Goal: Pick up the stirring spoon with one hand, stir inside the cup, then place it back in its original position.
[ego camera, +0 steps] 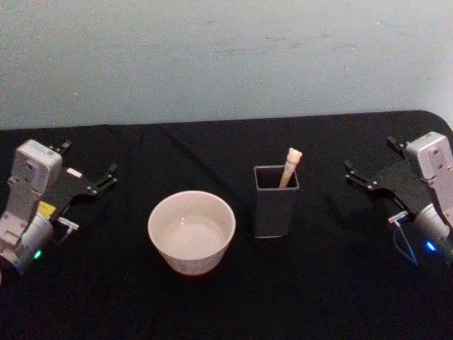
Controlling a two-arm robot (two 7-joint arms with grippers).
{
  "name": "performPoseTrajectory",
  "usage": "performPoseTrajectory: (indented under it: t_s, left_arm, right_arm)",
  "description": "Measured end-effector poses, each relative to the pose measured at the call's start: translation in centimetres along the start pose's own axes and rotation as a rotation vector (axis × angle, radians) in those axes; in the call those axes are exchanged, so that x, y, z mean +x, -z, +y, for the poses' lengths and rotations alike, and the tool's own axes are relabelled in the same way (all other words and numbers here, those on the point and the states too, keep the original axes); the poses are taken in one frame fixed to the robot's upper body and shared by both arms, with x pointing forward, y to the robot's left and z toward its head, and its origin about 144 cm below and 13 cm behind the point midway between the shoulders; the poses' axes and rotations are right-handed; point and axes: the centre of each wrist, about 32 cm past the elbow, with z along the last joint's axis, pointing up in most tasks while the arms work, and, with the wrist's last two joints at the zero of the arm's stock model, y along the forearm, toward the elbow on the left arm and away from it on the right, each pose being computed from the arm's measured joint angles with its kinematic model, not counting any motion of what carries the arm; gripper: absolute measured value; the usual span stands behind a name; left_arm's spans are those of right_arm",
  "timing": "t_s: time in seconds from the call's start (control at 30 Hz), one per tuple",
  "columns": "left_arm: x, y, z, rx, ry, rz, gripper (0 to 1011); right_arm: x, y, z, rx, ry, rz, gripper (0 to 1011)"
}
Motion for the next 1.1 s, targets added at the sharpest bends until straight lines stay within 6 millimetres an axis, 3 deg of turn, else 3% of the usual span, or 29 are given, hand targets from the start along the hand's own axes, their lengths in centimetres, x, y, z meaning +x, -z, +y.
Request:
performPoseTrajectory:
  t_s: [1.1]
  left_arm:
    - [0.0,0.0,0.0,0.0,0.0,0.0,1001]
  right_arm:
    - [0.0,0.0,0.0,0.0,0.0,0.0,1000]
